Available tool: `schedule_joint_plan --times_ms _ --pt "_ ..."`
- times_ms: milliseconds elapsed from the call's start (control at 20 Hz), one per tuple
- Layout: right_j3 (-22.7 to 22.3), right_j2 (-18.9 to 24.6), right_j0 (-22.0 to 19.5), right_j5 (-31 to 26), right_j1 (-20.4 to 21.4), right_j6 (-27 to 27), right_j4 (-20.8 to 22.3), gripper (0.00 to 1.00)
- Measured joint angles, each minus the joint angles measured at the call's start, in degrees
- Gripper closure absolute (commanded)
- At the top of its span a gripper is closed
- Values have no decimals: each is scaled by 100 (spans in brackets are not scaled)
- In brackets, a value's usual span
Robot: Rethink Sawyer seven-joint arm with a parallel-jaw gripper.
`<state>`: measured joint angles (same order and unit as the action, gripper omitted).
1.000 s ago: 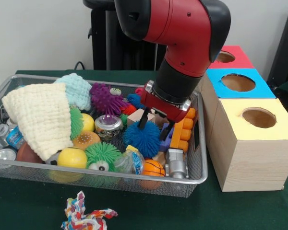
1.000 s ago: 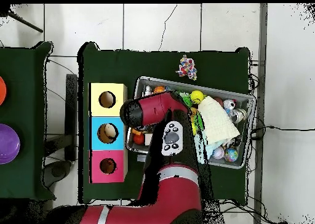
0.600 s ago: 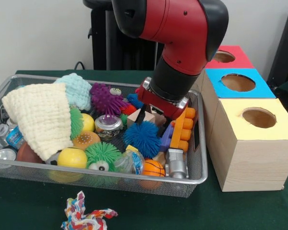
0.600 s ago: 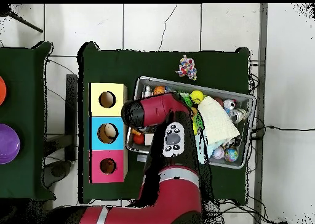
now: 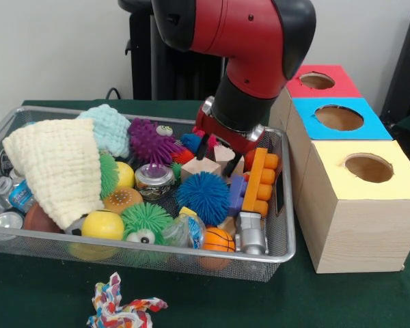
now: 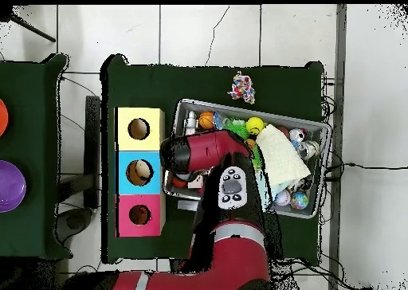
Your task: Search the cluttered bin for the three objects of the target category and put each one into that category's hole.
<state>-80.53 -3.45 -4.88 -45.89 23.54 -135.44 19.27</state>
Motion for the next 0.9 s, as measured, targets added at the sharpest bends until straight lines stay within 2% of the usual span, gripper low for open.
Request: schedule_joint_plan --times_ms 300,450,800,900 --pt "-278 84 -130 -643 199 0 -6 0" --pt "-343 170 -229 -667 198 0 -5 0" --pt "-351 508 -487 -446 55 0 -6 0" --pt "-357 559 -537 -95 121 0 -4 0"
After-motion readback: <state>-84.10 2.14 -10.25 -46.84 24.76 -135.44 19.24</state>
